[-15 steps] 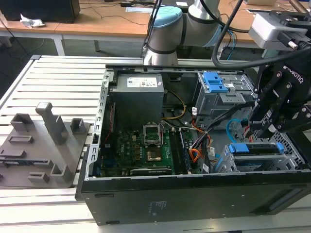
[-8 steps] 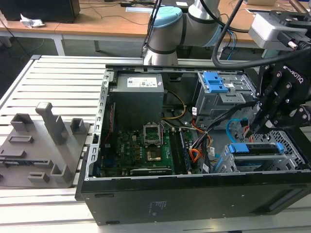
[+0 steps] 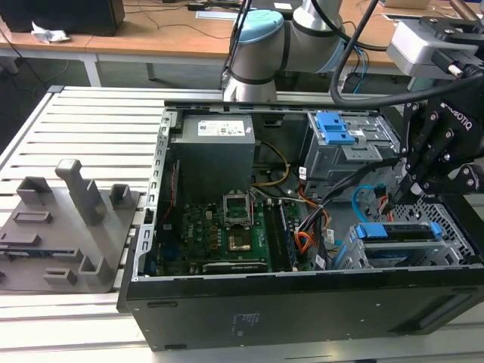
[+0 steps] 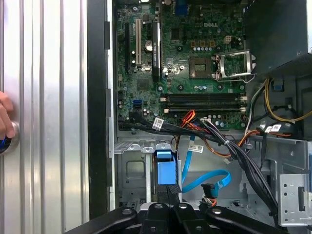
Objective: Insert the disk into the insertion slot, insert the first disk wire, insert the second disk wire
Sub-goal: 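Insert the disk into the insertion slot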
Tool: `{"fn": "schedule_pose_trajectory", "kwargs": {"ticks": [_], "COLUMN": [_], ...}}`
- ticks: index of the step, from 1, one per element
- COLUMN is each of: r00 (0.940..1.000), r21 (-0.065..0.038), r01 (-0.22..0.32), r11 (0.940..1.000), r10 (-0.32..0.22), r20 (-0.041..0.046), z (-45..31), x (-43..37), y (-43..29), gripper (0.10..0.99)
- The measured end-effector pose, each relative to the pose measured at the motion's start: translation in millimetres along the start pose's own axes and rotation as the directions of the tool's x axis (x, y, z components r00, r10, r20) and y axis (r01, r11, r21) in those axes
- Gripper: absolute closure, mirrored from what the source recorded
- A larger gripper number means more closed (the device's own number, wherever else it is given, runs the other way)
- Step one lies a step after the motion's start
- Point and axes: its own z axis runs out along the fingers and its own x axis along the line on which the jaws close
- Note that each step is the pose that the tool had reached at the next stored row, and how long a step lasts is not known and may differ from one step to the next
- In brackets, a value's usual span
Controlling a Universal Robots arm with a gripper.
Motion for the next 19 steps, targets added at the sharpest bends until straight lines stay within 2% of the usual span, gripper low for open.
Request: {"fn": "schedule_pose_trajectory", "kwargs": {"ticks": [2,3,4,10,16,19], "r00": [1.0000,1.0000,1.0000,1.0000,1.0000,1.0000], "r21": [0.000,-0.001,-0.002,-0.005,-0.007,-0.007], "r01": [0.000,0.000,0.000,0.000,0.000,0.000], "r11": [1.0000,1.0000,1.0000,1.0000,1.0000,1.0000], "r10": [0.000,0.000,0.000,0.000,0.000,0.000], "r20": [0.0004,0.0000,0.0000,-0.0002,-0.0002,-0.0003], "z": [0.2,-0.1,0.7,12.4,26.9,27.8], "x": [0.0,-0.8,-0.9,-1.0,-1.2,-1.2], "y": [-1.7,-9.1,-10.9,-13.2,-23.1,-23.4], "gripper": [0.980,0.980,0.980,0.980,0.980,0.980]}}
